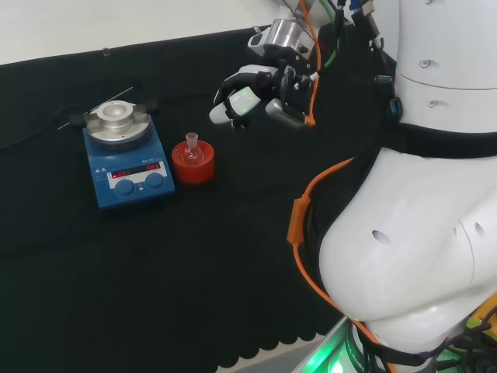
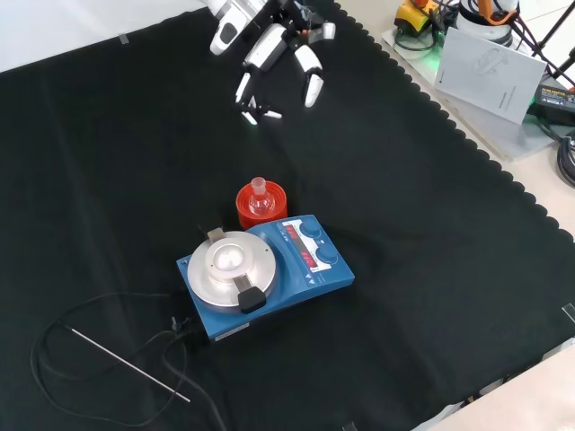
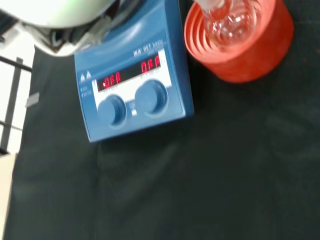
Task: Pick up the round-bottom flask.
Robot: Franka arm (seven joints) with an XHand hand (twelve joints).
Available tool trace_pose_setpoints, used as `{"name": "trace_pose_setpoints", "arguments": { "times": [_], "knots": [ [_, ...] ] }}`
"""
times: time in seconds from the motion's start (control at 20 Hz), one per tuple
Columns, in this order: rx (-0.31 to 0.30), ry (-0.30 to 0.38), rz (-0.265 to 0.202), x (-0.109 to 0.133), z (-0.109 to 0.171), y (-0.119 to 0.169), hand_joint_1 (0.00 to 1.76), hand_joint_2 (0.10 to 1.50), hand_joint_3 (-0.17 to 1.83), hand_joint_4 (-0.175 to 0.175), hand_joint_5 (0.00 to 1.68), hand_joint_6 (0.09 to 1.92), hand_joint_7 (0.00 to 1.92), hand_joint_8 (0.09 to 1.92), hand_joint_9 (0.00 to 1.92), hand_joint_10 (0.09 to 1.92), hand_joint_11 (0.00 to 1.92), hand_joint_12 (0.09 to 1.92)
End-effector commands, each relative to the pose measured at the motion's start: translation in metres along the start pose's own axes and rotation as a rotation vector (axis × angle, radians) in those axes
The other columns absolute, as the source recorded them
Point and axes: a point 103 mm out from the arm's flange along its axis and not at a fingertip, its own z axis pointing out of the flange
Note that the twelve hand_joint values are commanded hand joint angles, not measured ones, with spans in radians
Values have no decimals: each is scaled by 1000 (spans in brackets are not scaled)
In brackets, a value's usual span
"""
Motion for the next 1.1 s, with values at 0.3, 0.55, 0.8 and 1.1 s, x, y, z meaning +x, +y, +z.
{"name": "trace_pose_setpoints", "arguments": {
  "times": [0.3,0.55,0.8,1.1],
  "knots": [
    [-20,22,14,-2,15,34,906,362,913,-175,255,1097,853,1087,926,926,751,1331],
    [3,47,15,-4,21,44,907,362,913,-175,255,1097,853,1086,927,926,755,1331],
    [34,17,11,-5,24,53,907,362,914,-175,254,1097,852,1085,929,925,759,1329],
    [40,-16,10,-6,27,66,903,359,911,-175,251,1090,761,1115,776,997,665,1386]
  ]
}}
